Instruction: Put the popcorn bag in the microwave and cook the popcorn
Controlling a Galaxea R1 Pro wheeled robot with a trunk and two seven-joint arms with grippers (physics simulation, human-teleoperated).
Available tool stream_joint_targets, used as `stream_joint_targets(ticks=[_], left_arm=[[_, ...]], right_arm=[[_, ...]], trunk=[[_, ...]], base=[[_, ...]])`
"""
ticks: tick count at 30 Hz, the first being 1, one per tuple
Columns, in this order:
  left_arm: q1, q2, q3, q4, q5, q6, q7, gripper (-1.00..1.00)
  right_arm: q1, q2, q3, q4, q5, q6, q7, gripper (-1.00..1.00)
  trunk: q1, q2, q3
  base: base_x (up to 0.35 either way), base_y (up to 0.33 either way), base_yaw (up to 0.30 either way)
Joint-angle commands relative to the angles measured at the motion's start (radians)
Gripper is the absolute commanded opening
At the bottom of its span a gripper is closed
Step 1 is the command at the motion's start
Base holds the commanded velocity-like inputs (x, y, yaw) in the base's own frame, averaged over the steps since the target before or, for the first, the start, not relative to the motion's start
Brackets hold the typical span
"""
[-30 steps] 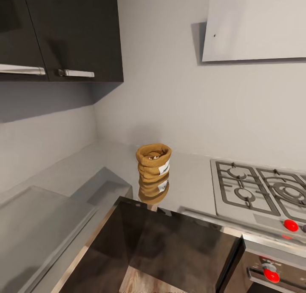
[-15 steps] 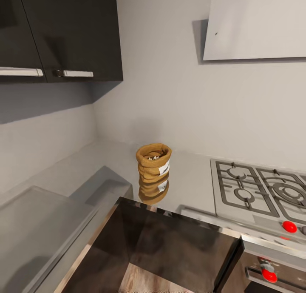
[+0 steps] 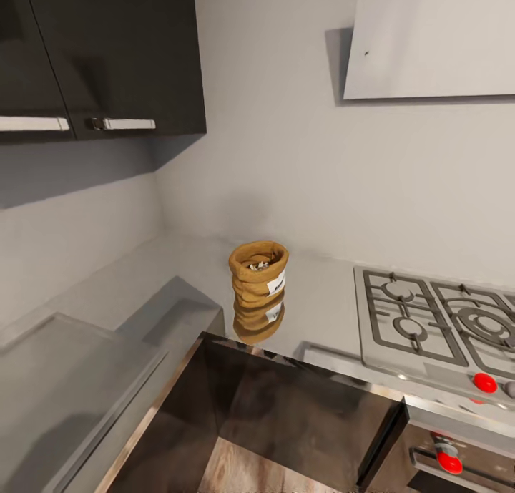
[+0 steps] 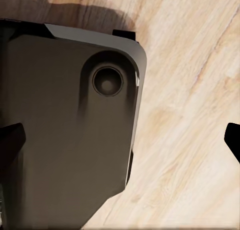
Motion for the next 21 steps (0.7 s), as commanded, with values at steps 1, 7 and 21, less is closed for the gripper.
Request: stream_joint_targets(ticks=[1,7,21], left_arm=[[0.000,0.000,0.006,0.001,0.004,-0.002,-0.003,1.00],[0.000,0.000,0.006,0.000,0.004,-0.003,0.000,1.00],[0.000,0.000,0.007,-0.003,0.004,-0.012,0.000,1.00]], right_arm=[[-0.001,-0.001,-0.008,0.003,0.007,-0.005,0.002,1.00],[-0.001,-0.001,-0.008,0.003,0.007,-0.005,0.002,1.00],[-0.001,-0.001,-0.008,0.003,0.007,-0.005,0.002,1.00]], trunk=[[-0.004,0.007,0.001],[-0.027,0.049,0.010],[-0.031,0.056,-0.010]], base=[[0.000,0.000,0.000],[0.000,0.000,0.000],[0.000,0.000,0.000]])
